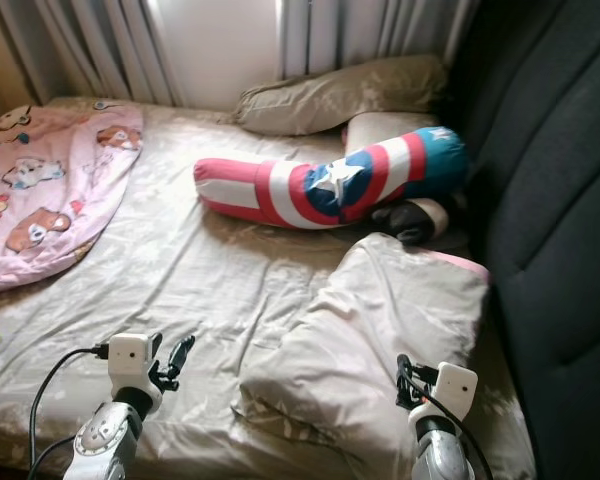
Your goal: Clean up the room
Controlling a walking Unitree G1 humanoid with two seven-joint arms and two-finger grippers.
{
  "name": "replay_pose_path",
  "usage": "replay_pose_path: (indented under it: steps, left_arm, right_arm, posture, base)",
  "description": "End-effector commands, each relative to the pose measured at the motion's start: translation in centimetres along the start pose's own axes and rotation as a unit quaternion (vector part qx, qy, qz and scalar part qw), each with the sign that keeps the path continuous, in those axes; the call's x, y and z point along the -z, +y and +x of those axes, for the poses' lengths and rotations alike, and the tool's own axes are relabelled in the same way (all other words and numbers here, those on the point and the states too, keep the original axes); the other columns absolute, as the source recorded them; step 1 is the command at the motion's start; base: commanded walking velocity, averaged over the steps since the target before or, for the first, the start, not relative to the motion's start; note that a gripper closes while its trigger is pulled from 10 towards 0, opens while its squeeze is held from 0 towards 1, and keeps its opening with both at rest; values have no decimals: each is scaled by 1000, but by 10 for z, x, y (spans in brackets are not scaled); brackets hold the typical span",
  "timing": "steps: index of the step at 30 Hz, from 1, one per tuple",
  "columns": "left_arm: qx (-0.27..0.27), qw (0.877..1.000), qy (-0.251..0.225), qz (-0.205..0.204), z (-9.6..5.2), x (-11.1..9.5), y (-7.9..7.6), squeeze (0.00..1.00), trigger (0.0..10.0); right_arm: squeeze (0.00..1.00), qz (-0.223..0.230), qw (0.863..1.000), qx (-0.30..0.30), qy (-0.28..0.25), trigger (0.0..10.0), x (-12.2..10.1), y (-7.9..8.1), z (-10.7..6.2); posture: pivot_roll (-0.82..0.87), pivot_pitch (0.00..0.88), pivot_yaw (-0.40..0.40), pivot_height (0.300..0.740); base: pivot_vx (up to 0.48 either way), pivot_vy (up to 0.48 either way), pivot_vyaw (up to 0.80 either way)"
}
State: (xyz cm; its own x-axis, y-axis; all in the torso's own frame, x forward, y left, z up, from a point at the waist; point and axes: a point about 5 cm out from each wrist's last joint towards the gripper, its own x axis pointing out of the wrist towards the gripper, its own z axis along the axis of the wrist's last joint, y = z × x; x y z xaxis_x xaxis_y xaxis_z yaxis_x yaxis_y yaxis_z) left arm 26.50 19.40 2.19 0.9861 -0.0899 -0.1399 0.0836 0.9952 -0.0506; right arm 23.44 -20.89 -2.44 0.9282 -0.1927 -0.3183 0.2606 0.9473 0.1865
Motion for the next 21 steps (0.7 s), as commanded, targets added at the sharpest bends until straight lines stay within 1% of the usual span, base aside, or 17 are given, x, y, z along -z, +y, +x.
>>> replay_pose_path:
  steps: [1,4,12,18,21]
  left_arm:
    - [8,1000,3,2,3,-2,-2,0,10000]
    - [14,1000,6,2,3,-1,-3,0,10000]
    - [19,1000,7,-1,2,-3,-5,0,10000]
    - [18,1000,11,-2,0,-1,-1,0,10000]
    - [17,1000,13,4,0,-1,0,0,10000]
  right_arm:
    - [0,5,1000,8,2,10000,-1,-2,1]
    - [0,6,1000,8,4,10000,-1,-1,1]
    - [0,14,1000,16,8,10000,1,1,1]
    - [0,17,999,36,18,10000,4,0,0]
    - [0,21,999,32,23,10000,5,0,1]
  posture:
    - [56,30,-68,740]
    - [56,30,-68,740]
    - [60,45,-70,740]
    - [65,55,-73,740]
    - [64,60,-71,740]
  base:
    - [345,0,0]
    - [325,0,0]
    - [0,0,0]
    - [0,0,0]
    - [0,0,-621]
